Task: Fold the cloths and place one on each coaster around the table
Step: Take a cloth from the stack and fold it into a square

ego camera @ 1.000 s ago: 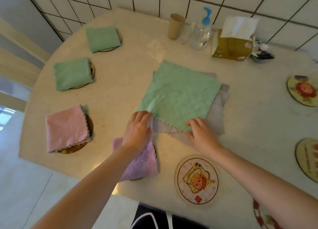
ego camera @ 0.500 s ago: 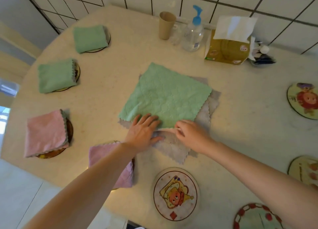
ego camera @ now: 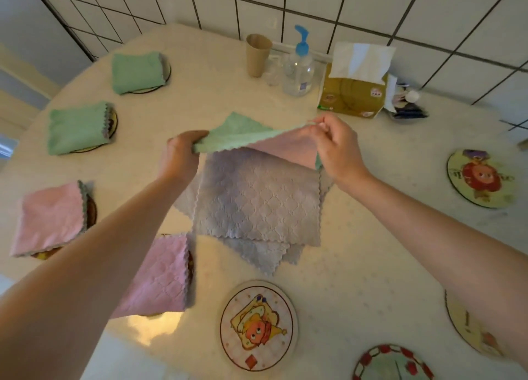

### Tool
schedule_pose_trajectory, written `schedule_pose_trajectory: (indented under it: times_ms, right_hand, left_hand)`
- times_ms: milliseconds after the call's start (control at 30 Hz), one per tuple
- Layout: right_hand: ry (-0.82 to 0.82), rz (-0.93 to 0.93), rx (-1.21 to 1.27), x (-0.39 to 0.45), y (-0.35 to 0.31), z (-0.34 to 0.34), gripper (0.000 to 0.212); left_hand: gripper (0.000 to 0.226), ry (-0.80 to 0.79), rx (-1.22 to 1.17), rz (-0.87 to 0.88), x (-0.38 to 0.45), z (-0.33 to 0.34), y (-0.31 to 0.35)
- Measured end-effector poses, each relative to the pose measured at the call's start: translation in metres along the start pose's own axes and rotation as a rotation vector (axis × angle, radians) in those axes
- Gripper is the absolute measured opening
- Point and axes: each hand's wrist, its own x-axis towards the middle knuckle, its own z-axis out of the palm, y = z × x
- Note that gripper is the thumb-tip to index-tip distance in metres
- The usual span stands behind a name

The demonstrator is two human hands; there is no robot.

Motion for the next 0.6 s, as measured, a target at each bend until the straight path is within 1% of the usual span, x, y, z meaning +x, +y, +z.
schedule_pose_trajectory:
  times_ms: [100,167,233,300,400,533,600]
  right_hand:
    - [0.063,-0.102,0.081,-0.005,-0.019,-0.018,0.020]
    - [0.113,-0.137,0.092,-0.017,-0.026,-0.031,0.020]
    - [0.137,-0.154,0.083,-0.034,-0.024,-0.044,0.014]
    - [0.151,-0.154,0.066,-0.062,-0.019,-0.054,0.013]
    - [0.128,-0.131,0.051,-0.111,-0.005,-0.062,0.019]
    - [0.071,-0.086,0.026,-0.192,0.018,-0.066,0.011]
    - [0.037,-0.051,-0.002,-0.233,0.027,-0.065,0.026]
  left_hand:
    - [0.047,0.099,-0.083,0.058,-0.002,-0.016,0.023]
    - [0.049,0.138,-0.060,0.112,-0.015,-0.027,0.037]
    - [0.048,0.159,-0.016,0.203,-0.036,-0.035,0.046]
    - [0.046,0.167,0.011,0.312,-0.062,-0.042,0.050]
    - [0.043,0.115,0.018,0.413,-0.104,-0.042,0.044]
    - [0.039,-0.014,-0.010,0.494,-0.182,-0.024,0.020]
    - [0.039,-0.078,-0.028,0.498,-0.224,-0.014,0.006]
